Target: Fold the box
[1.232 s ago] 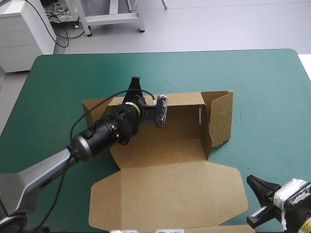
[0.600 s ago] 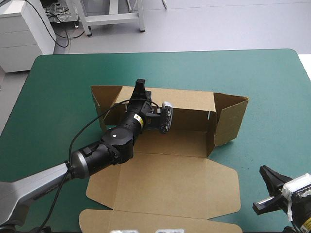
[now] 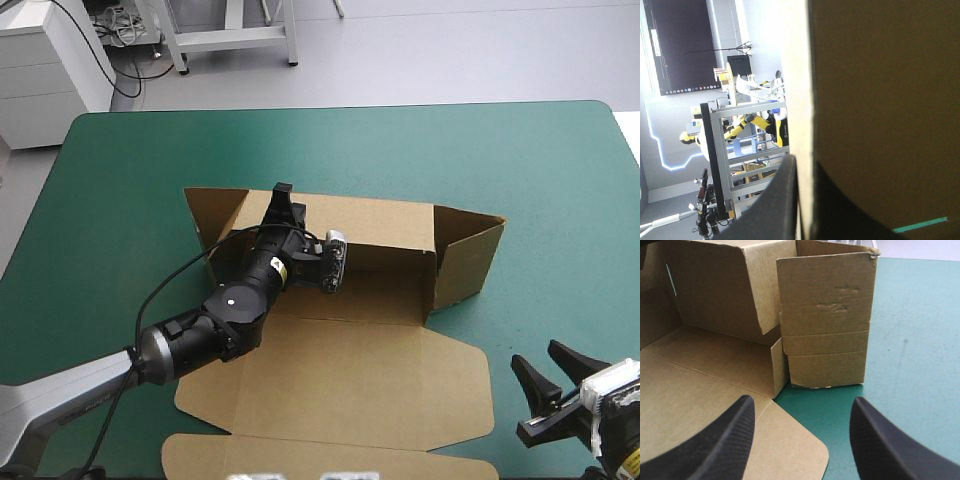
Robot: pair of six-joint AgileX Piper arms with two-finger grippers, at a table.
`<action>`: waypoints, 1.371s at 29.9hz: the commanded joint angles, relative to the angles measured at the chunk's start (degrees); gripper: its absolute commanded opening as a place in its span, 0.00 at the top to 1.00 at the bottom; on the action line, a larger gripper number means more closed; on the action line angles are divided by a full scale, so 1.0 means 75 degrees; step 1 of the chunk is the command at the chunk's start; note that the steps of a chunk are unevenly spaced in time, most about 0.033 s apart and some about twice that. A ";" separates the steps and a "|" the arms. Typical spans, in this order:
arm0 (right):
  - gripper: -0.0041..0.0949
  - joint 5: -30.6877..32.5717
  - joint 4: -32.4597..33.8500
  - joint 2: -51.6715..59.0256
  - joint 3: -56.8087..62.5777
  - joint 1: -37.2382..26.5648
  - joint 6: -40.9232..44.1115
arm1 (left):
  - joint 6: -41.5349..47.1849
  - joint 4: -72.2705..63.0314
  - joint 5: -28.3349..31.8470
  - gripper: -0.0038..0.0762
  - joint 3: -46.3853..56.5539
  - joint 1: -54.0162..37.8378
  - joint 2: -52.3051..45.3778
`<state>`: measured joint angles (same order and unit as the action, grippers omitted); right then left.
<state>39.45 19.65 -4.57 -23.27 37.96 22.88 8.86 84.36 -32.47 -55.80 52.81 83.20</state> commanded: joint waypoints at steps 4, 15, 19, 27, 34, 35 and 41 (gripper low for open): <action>0.44 -0.0495 -0.0045 -0.0121 -0.0182 -0.0053 0.0072 | 0.0298 0.0026 -0.0175 0.96 -0.0069 0.0012 -0.0207; 0.26 0.0660 0.0091 -0.1253 -0.1540 -0.0053 -0.0260 | 0.0281 0.0026 -0.0121 0.96 -0.0069 0.0012 -0.0207; 0.26 0.0807 0.0439 -0.2357 -0.2506 -0.0053 -0.0441 | 0.0281 0.0026 -0.0121 0.96 -0.0069 0.0012 -0.0207; 0.28 0.0807 0.2027 -0.4830 -0.4830 -0.0053 -0.0270 | 0.0281 0.0026 -0.0121 0.96 -0.0069 0.0012 -0.0207; 0.33 0.1043 0.2587 -0.6632 -0.6791 -0.0067 -0.0444 | 0.0281 0.0026 -0.0105 0.96 -0.0069 0.0012 -0.0207; 0.33 0.1127 0.2609 -0.6903 -0.7045 -0.0067 -0.0529 | 0.0281 0.0026 -0.0071 0.96 -0.0069 0.0012 -0.0207; 0.35 0.1319 0.1807 -0.8392 -0.8402 -0.0975 -0.1203 | 0.0298 -0.0005 0.0049 0.96 -0.0069 0.0012 -0.0207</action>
<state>51.49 34.96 -64.32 -81.11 34.55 16.82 10.31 85.18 -32.07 -55.69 52.81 83.20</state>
